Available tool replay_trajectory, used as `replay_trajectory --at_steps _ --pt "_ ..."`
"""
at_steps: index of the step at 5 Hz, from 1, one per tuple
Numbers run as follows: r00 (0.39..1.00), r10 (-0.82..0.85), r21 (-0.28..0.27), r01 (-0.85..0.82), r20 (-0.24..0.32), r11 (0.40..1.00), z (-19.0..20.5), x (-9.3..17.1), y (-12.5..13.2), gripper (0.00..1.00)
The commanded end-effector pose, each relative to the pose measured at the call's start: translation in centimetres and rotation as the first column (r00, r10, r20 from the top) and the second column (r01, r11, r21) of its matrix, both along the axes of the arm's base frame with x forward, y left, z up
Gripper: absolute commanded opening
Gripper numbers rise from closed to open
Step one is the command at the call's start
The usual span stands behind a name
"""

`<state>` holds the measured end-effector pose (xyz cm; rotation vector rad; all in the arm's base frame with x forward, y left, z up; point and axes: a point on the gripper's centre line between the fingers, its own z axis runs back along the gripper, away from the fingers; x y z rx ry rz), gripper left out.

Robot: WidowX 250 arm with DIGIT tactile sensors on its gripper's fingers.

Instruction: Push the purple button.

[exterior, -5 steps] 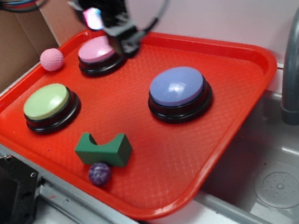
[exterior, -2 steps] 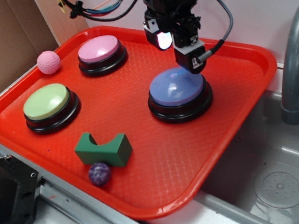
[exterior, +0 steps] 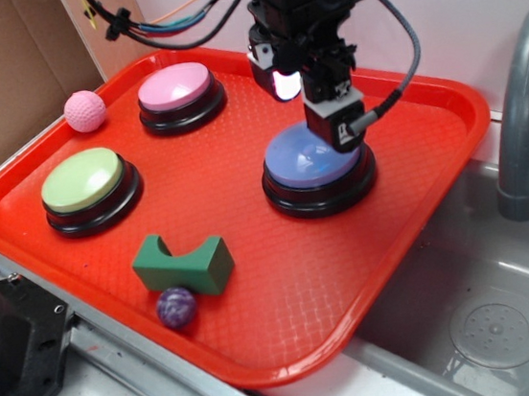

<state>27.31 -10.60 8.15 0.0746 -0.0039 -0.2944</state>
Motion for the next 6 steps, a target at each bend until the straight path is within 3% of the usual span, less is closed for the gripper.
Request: replay_trajectory --at_steps 1,3,4,5,6 --pt "0.999 -0.049 -0.065 0.05 0.015 0.997 -1.9 0.6 -0.5 1.0" --pt "0.998 -0.049 -0.112 0.052 0.028 0.992 -3.5 0.4 -1.2 1.0" --pt "0.995 -0.084 -0.04 0.086 0.048 0.995 -0.4 1.2 -0.9 1.0" --pt "0.991 -0.135 0.018 0.134 0.02 0.991 4.6 2.5 0.3 1.0" --pt "0.989 -0.146 0.04 0.145 0.034 0.989 9.1 2.6 1.1 1.0"
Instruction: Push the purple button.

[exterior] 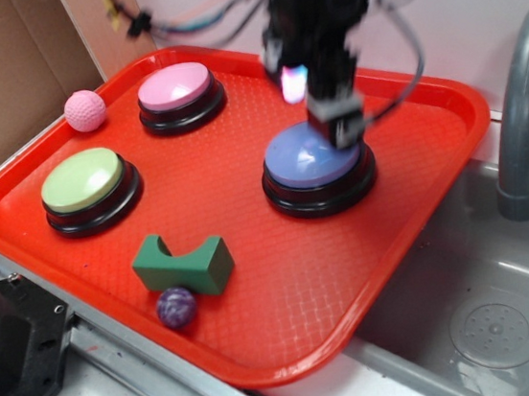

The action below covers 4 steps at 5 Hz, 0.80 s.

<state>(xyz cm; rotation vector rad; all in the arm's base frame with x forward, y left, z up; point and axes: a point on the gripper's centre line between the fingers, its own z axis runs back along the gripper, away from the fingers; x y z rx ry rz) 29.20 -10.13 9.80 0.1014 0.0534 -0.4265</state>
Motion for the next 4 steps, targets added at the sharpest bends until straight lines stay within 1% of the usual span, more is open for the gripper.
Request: replay_trajectory --at_steps 1,2,3,4 --pt "0.994 -0.001 0.004 0.001 0.108 1.0 8.7 0.0 0.8 1.0" --pt "0.991 0.017 -0.017 -0.015 0.13 1.0 9.5 -1.1 0.7 1.0" --pt "0.99 0.051 -0.026 -0.048 0.135 0.999 10.5 -1.9 0.5 1.0" --pt "0.989 0.091 -0.099 -0.08 0.117 0.992 12.0 -3.0 0.6 1.0"
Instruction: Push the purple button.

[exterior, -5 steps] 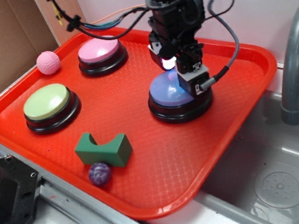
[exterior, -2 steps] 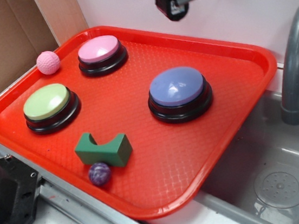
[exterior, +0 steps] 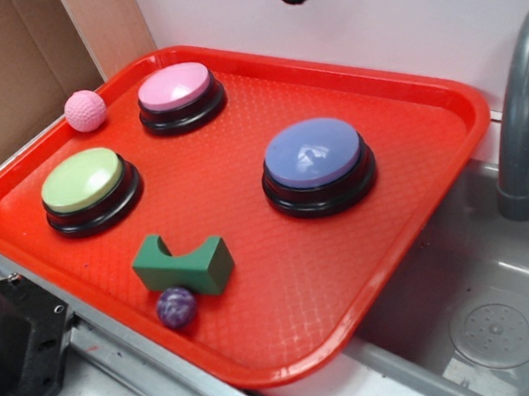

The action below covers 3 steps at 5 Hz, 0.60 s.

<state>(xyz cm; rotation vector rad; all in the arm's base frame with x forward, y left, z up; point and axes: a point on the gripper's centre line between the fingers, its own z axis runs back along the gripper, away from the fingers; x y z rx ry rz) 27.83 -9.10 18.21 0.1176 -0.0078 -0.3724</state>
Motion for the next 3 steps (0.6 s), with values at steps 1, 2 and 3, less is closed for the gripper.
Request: replay_trajectory --at_steps 1,2,3 --pt "0.996 0.055 -0.108 -0.048 0.063 0.993 4.32 -2.37 -0.35 1.0" --pt "0.996 0.06 -0.113 -0.052 0.069 0.992 4.79 -2.75 -0.42 1.0" --pt "0.996 0.061 -0.115 -0.054 0.059 0.992 5.28 -3.3 -0.27 1.0"
